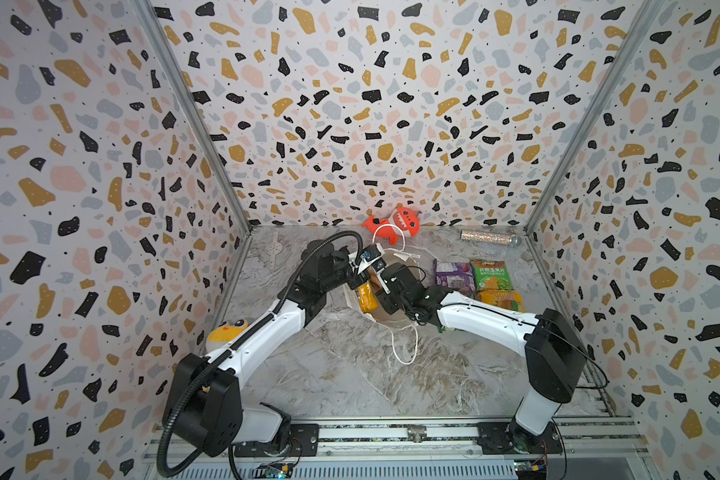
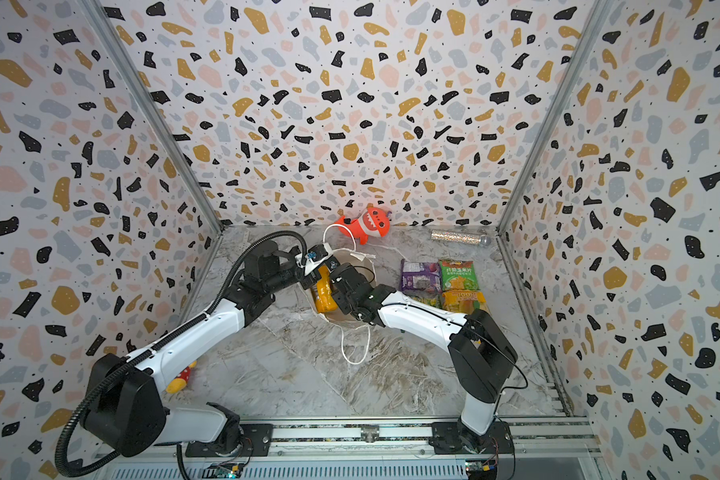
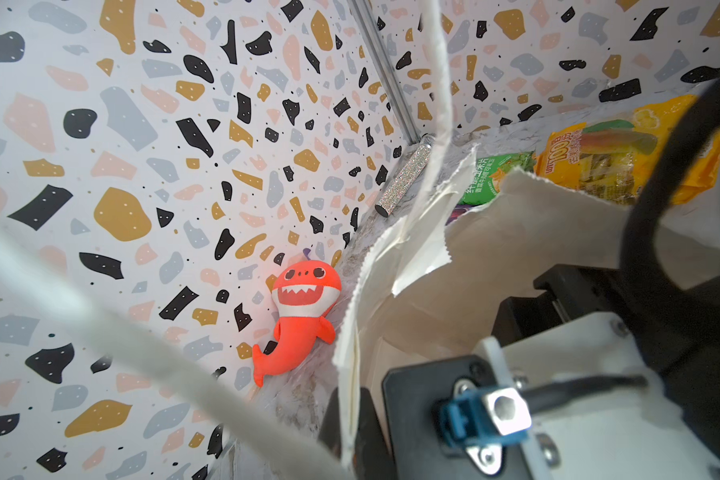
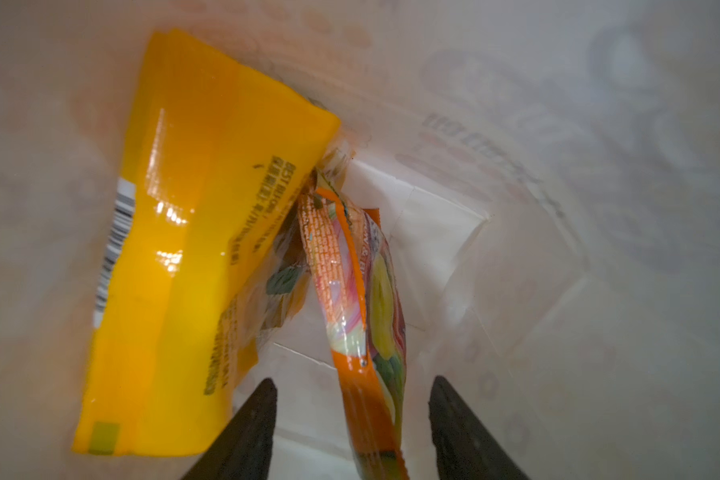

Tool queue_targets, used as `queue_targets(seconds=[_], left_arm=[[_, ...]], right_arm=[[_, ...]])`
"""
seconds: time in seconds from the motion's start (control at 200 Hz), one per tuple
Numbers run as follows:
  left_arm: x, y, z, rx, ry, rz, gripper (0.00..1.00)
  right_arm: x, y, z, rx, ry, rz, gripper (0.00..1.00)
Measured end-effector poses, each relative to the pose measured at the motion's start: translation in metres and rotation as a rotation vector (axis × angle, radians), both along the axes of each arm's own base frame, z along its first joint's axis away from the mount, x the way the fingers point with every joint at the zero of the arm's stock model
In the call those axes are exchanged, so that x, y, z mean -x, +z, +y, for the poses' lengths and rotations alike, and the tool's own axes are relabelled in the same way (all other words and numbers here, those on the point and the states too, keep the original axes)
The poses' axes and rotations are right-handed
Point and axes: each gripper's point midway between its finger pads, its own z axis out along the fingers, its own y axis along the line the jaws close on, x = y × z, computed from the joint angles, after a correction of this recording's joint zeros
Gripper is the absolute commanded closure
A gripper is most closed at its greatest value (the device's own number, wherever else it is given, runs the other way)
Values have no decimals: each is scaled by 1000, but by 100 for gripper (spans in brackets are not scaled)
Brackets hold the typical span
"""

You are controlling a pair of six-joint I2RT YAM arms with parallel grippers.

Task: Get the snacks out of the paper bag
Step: 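Lower the right gripper into the bag and close on the orange packet, then lift the orange packet up out of the bag with the right gripper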

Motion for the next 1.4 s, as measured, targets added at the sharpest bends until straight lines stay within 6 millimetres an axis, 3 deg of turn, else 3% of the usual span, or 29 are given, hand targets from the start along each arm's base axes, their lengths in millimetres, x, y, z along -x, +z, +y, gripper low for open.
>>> queue_targets(seconds=[0.155, 0.3, 0.39, 0.616, 0.836, 1.046, 1.397], left_arm=[[1, 0, -1, 3, -5, -3, 100], [1, 0, -1, 4, -9, -3, 100], [2, 0, -2, 4, -11, -2, 100], [3, 0, -3, 5, -17, -2, 100], [3, 0, -3, 6, -20, -4, 100], [2, 3, -3, 10, -12, -15, 100], [1, 3, -2, 12, -4, -19, 100]], right_arm=[[-3, -3, -3, 4, -13, 4, 49], [-6, -11, -3, 15, -22, 14, 64], [-8, -22, -4, 31, -26, 29, 66], [-11, -31, -6, 40, -28, 51, 92], [-11, -29, -4, 27, -20, 55, 99], [-3, -4, -6, -13, 2, 47, 100], [18, 67, -8, -143, 59, -26, 100]])
